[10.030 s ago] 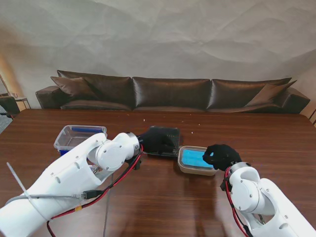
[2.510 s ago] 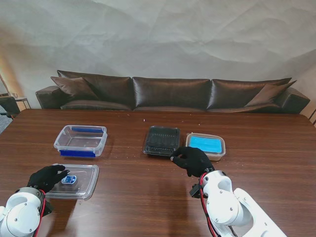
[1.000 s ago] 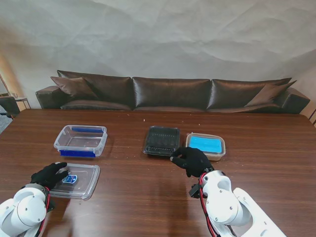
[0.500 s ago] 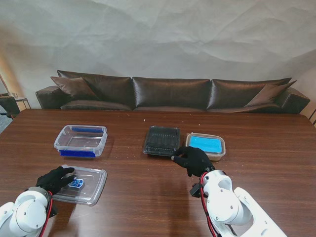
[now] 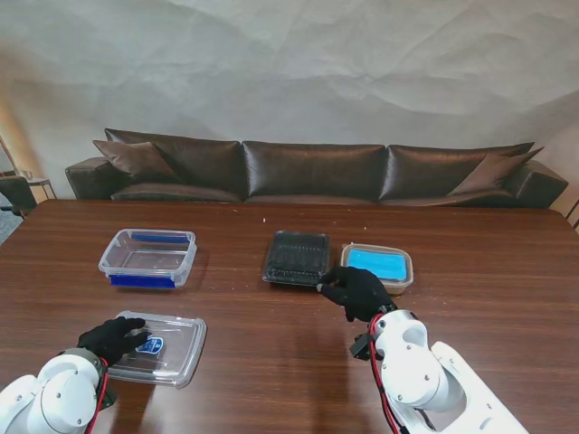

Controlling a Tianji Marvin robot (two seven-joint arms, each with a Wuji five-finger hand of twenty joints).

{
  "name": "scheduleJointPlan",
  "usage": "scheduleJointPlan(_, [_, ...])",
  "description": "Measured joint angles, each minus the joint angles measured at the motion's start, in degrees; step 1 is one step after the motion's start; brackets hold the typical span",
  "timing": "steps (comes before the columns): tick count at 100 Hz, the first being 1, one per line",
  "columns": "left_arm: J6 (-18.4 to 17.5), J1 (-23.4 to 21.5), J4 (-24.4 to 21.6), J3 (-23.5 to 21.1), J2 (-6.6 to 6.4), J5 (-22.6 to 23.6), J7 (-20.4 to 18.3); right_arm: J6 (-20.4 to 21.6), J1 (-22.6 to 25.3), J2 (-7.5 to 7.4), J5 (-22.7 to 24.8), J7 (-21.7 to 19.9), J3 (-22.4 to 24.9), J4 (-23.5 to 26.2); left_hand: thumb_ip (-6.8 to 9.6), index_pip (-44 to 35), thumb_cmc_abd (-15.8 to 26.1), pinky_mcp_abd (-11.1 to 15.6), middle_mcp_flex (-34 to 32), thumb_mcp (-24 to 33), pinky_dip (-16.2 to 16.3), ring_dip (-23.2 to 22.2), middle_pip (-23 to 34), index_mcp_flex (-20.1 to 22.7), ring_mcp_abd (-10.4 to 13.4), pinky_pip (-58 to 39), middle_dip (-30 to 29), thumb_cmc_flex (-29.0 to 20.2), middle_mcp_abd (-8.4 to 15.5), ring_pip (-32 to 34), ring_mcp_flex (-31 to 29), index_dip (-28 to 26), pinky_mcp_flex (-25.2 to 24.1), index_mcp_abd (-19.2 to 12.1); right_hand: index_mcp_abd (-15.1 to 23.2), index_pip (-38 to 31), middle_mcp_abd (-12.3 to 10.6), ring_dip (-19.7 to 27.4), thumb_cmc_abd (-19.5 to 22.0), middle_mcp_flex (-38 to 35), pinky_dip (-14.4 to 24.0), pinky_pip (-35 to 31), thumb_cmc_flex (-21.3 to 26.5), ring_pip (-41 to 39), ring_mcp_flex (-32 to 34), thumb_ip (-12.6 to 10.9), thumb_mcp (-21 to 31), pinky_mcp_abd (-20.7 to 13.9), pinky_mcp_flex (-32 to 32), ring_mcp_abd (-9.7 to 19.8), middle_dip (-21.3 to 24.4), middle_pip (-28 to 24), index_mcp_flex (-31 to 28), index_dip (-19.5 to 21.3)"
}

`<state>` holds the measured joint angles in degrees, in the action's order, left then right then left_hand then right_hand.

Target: Pair container bodies with their lids

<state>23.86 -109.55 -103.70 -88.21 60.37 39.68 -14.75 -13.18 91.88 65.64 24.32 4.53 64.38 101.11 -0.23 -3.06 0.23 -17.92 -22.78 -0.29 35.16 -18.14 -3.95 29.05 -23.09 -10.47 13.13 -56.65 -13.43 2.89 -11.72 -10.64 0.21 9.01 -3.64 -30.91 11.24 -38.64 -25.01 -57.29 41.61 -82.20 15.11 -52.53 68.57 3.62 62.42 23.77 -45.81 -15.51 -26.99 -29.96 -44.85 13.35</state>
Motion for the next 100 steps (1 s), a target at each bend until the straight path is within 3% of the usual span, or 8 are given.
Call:
scheduleJointPlan(18, [3.41, -0.74, -2.12, 1.68, -0.08, 0.84, 0.26, 0.00, 0.01, 0.00, -0.19, -0.08, 0.11, -0.04, 0.00, 0.01, 0.00, -0.11, -0.25, 0.00, 0.00, 0.00, 0.07, 0.08, -0.89, 0.00, 0.00, 0.00, -3.31, 0.00, 0.00, -0.01, 0.00, 2.69, -0.03, 0.00, 0.02, 0.00, 0.00, -0.42, 0.00, 0.00, 0.00, 0.00, 0.00, 0.00, 0.00, 0.05, 0.00, -0.12, 0.00, 0.00, -0.02, 0.00])
scheduleJointPlan(37, [5.03, -1.81, -2.83, 3.48, 0.49, 0.03, 5.01, 0.01, 0.01, 0.00, -0.50, -0.17, 0.11, -0.05, -0.01, -0.32, 0.01, -0.84, -1.87, 0.00, 0.00, 0.02, 0.93, 0.89, -1.63, 0.00, 0.01, 0.00, -7.26, -0.12, 0.00, -0.53, 0.00, 6.51, -0.05, 0.00, 0.08, 0.00, 0.00, -0.67, 0.00, 0.00, 0.00, 0.00, 0.00, 0.00, 0.00, 0.07, 0.00, -0.19, 0.00, 0.07, -0.03, 0.00])
scheduleJointPlan(50, [6.30, -2.14, -3.80, 4.57, 0.80, -0.42, 5.82, 0.06, -0.02, -0.01, -0.51, -0.18, 0.07, -0.09, -0.01, -0.29, 0.01, -1.61, -1.87, 0.00, -0.03, 0.37, 0.93, 0.96, -2.74, 0.02, -0.03, -0.01, -9.40, -0.07, 1.07, -0.32, -0.60, 9.76, -0.55, 0.00, 0.10, 0.01, 0.00, -0.67, 0.00, 0.00, 0.00, 0.00, 0.00, 0.00, 0.00, 0.09, 0.00, -0.21, 0.00, 0.07, -0.63, 0.00])
scheduleJointPlan(68, [6.29, -2.30, -4.16, 6.15, 1.32, -1.91, 8.28, 0.15, -0.10, -0.01, -0.55, -0.15, 0.02, -0.19, -0.01, 0.19, 0.00, -1.62, -1.89, 0.00, -0.13, 1.24, 1.50, 0.99, -2.78, 0.72, -0.03, -0.01, -10.06, -0.60, 1.60, 0.27, -0.84, 13.05, -0.55, 0.00, 0.12, 0.01, 0.00, -0.67, 0.00, 0.00, 0.01, 0.00, 0.00, 0.00, 0.00, 0.52, 0.00, -0.29, 0.00, 0.07, -0.63, 0.00])
scheduleJointPlan(100, [6.32, -1.10, -4.23, 9.02, 1.88, -4.51, 10.29, 0.36, -0.27, 0.01, -0.63, -0.04, 0.02, -0.42, -0.01, 1.15, 0.01, -1.65, -1.83, 0.01, -0.81, 2.06, 1.65, -1.27, -2.91, 0.87, -0.93, -0.09, -10.67, -1.22, 2.89, 2.21, -1.58, 15.80, -0.57, 0.00, 0.16, 0.01, 0.00, -0.67, 0.00, 0.00, 0.01, 0.00, 0.00, 0.00, 0.01, 0.58, 0.00, -0.31, 0.00, 0.07, -0.63, 0.00])
